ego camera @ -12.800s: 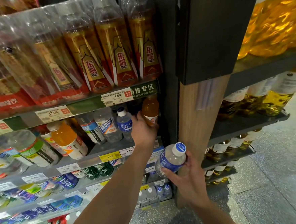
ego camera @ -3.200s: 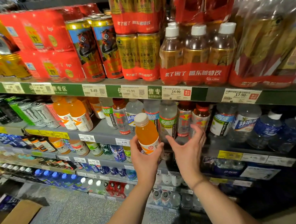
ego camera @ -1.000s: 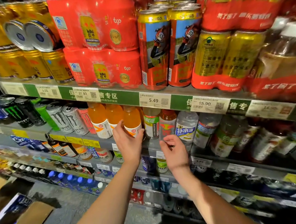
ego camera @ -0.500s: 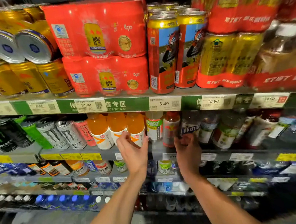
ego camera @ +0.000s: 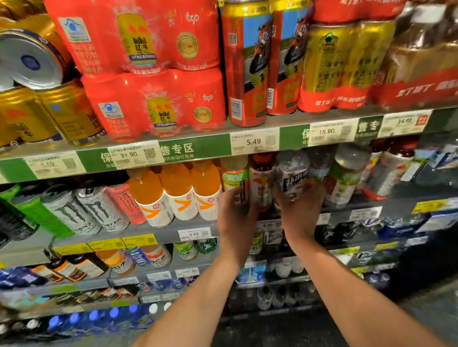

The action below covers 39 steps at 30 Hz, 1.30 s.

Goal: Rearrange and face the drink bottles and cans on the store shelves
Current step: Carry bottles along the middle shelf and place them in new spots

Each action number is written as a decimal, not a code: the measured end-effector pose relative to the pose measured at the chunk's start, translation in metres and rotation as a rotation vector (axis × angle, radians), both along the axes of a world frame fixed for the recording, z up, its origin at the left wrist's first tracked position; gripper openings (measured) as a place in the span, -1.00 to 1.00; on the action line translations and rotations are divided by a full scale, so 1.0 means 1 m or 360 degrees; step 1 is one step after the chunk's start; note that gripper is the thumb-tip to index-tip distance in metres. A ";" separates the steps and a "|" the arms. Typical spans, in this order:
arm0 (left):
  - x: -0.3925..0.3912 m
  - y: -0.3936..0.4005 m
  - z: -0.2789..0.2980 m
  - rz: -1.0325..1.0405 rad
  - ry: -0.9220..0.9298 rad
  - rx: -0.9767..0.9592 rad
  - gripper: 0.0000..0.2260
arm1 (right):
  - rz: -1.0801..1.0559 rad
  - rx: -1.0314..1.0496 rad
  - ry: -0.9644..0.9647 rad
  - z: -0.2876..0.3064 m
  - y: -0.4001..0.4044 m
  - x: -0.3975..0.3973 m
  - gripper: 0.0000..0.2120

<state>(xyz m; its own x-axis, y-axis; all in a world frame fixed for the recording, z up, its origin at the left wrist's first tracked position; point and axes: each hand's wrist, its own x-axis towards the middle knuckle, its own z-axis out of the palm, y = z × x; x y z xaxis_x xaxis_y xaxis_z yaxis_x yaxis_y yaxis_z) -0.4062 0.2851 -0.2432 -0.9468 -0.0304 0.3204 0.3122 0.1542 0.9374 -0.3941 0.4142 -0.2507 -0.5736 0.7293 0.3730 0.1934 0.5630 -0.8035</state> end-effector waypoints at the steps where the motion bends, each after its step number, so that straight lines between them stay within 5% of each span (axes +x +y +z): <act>1: -0.001 0.001 0.004 0.0028 0.0086 -0.0057 -0.54 | -0.0018 0.0025 0.0001 0.000 0.001 0.000 -0.34; 4: -0.007 0.005 0.010 0.0214 0.0290 -0.0315 -0.59 | 0.0014 0.0061 0.0024 0.004 0.003 0.003 -0.41; 10: -0.001 0.018 0.013 0.0280 -0.0159 -0.0224 -0.39 | 0.0384 -0.0214 0.0014 0.002 -0.026 0.018 -0.71; 16: 0.000 0.019 0.012 0.0426 -0.0093 -0.0320 -0.61 | 0.0568 -0.0259 -0.0034 -0.013 -0.044 0.008 -0.48; 27: 0.000 -0.019 0.014 0.0651 -0.0165 -0.0212 -0.93 | 0.0274 -0.0328 -0.0040 -0.008 -0.071 -0.014 -0.24; 39: -0.021 -0.060 -0.008 0.0562 -0.0402 -0.0114 -0.65 | -0.0023 -0.0463 0.0039 0.003 -0.083 -0.032 -0.25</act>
<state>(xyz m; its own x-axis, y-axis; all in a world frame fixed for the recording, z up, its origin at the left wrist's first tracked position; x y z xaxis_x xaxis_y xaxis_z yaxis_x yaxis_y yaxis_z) -0.4272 0.2252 -0.2507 -0.9311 -0.3526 0.0930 -0.0091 0.2775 0.9607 -0.4257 0.3311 -0.2478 -0.5557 0.8158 0.1605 0.1784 0.3056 -0.9353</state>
